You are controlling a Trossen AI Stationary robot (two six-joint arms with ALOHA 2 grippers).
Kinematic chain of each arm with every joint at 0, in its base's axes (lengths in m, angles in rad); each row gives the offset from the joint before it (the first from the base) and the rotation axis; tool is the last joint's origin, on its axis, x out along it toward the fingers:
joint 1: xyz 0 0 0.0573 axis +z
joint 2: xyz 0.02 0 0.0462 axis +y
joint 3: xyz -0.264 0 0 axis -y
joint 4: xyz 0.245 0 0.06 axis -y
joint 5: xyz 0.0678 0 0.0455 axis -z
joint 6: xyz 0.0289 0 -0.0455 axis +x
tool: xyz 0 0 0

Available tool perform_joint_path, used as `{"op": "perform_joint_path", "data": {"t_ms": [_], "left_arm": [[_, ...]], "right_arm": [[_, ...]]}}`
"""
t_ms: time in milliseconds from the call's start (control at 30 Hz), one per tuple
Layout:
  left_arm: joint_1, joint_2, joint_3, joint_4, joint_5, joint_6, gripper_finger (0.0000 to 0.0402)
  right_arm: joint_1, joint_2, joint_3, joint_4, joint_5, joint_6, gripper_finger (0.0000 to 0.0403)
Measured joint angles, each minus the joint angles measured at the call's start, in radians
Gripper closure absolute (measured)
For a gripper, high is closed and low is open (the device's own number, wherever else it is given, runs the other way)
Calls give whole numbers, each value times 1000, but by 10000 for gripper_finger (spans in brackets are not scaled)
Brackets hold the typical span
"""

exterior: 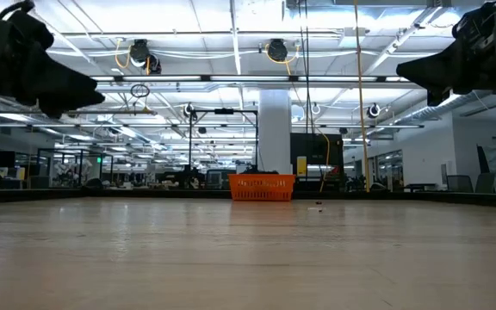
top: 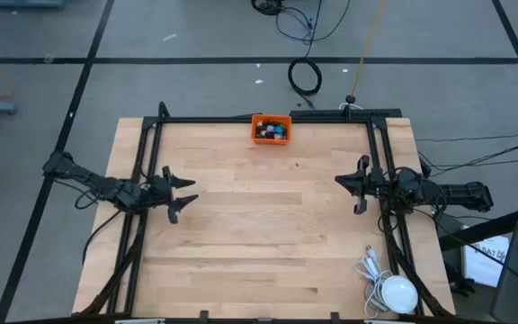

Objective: Pick & Place Nail Polish
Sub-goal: Return to Home Position

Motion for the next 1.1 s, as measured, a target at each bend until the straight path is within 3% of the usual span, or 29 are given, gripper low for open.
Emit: {"op": "perform_joint_path", "data": {"t_ms": [133, 400, 633, 767, 1100], "left_arm": [[60, -61, 0, -2, 88, 51, 174], [270, -81, 11, -53, 380, 39, 174], [429, -129, 11, -85, 648, 37, 174], [459, -190, 10, -84, 669, 73, 174], [456, -185, 10, -89, 609, 98, 174]], "right_arm": [[0, 0, 0, 0, 0, 0, 403], [0, 0, 0, -16, -2, -9, 403], [0, 0, 0, -24, -155, -9, 403], [-1, 0, 0, -22, -154, -13, 403], [-6, 0, 0, -32, -153, -23, 403]]}}
